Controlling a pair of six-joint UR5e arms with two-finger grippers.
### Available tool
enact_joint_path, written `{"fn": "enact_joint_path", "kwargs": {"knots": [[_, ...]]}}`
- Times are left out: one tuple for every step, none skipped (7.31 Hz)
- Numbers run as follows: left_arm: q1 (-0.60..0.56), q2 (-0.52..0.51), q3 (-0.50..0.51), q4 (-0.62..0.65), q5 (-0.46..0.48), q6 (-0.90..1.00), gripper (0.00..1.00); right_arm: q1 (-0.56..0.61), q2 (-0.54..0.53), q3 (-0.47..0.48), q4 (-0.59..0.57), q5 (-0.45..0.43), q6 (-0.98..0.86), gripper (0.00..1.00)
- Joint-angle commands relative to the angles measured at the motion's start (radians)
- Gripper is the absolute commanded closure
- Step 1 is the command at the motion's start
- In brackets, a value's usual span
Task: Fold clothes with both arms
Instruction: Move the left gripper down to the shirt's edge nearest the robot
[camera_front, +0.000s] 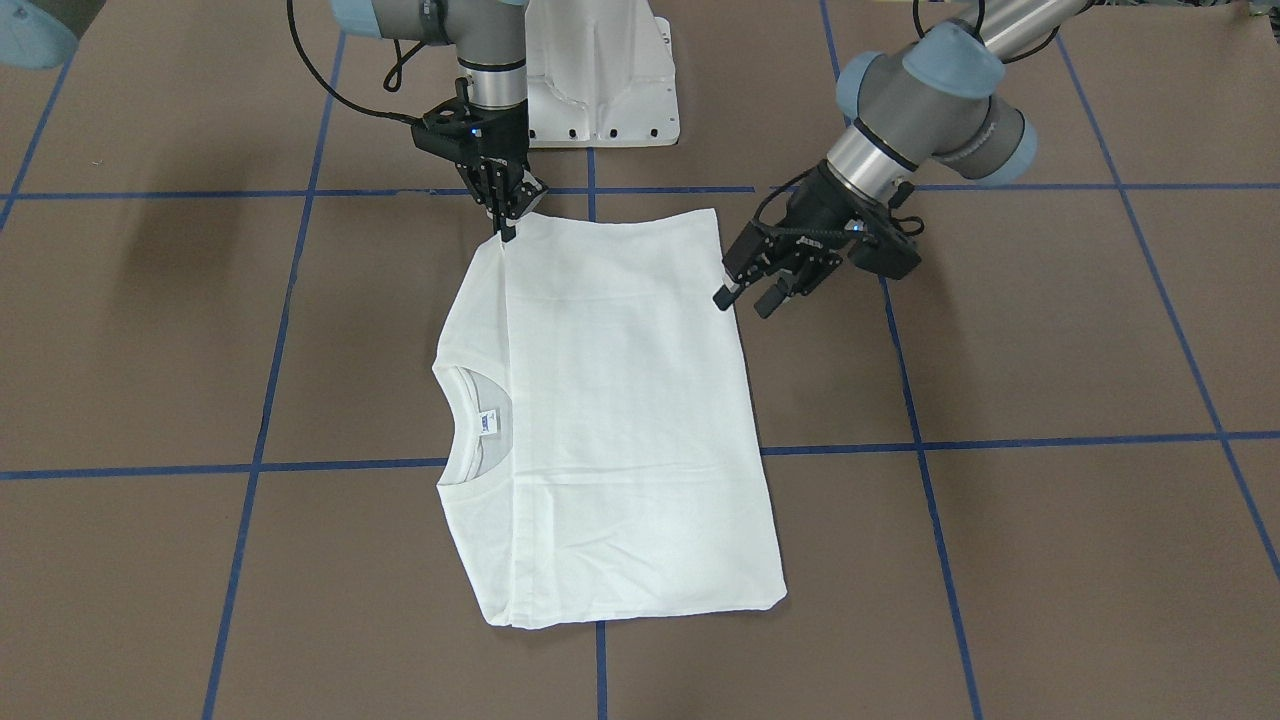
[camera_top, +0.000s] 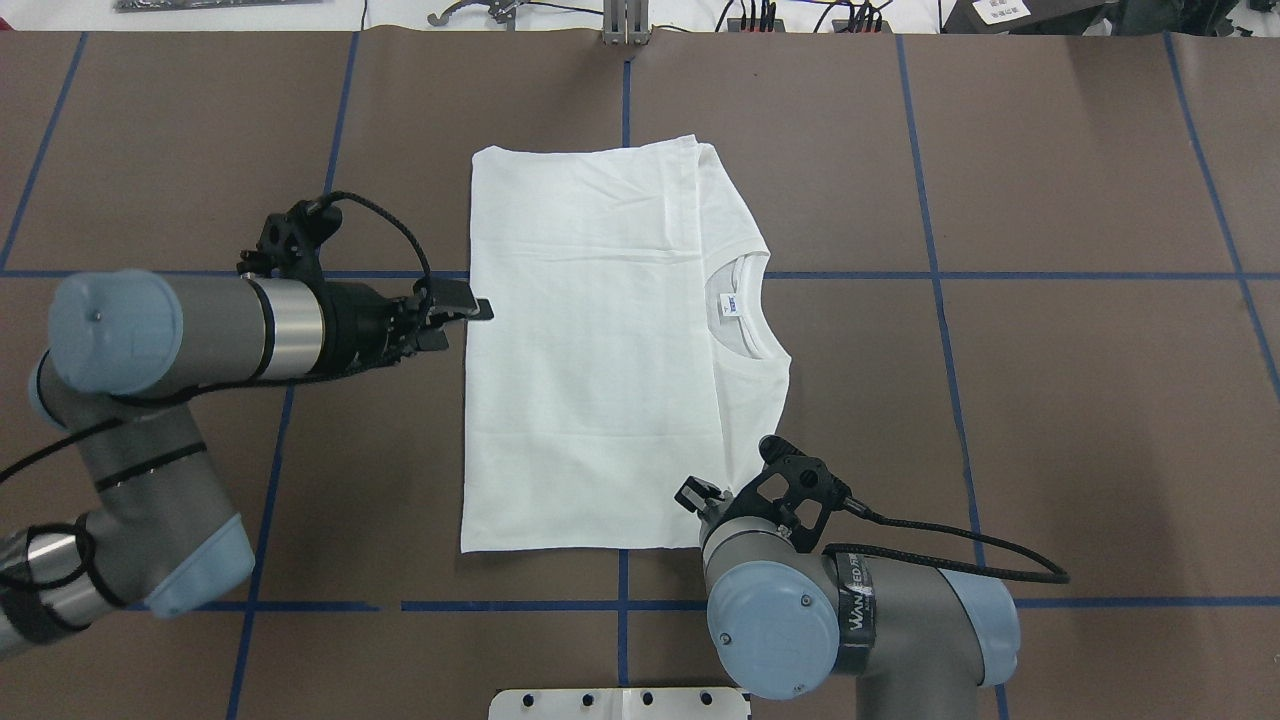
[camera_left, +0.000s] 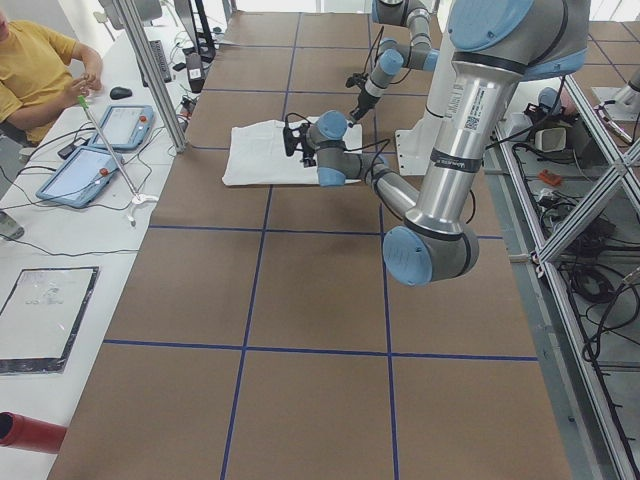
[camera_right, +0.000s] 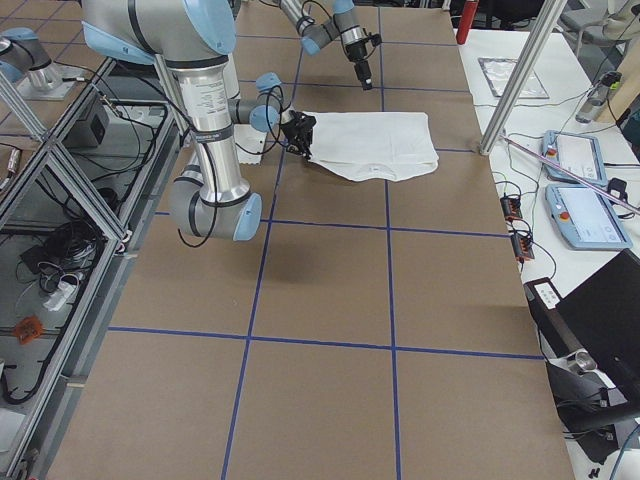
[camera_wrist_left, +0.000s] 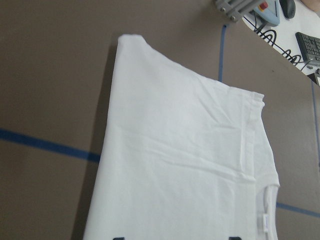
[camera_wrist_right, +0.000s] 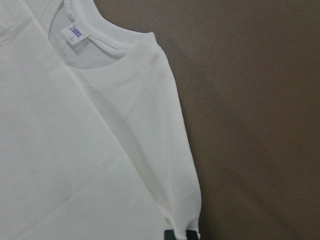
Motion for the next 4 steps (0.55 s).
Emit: {"fn": "enact_joint_path", "kwargs": {"knots": [[0.179, 0.071, -0.085, 0.011, 0.162, -0.169, 0.24, -0.019, -0.002, 0.015, 0.000, -0.002, 0.003, 1.00], [0.228, 0.070, -0.108, 0.102, 0.205, -0.243, 0.24, -0.022, -0.008, 0.021, 0.000, -0.002, 0.003, 1.00], [0.287, 0.068, -0.143, 0.231, 0.268, -0.295, 0.25, -0.022, -0.013, 0.022, 0.000, -0.002, 0.003, 1.00], [0.301, 0.066, -0.164, 0.317, 0.282, -0.295, 0.26, -0.022, -0.013, 0.022, 0.000, -0.002, 0.003, 1.00]]}}
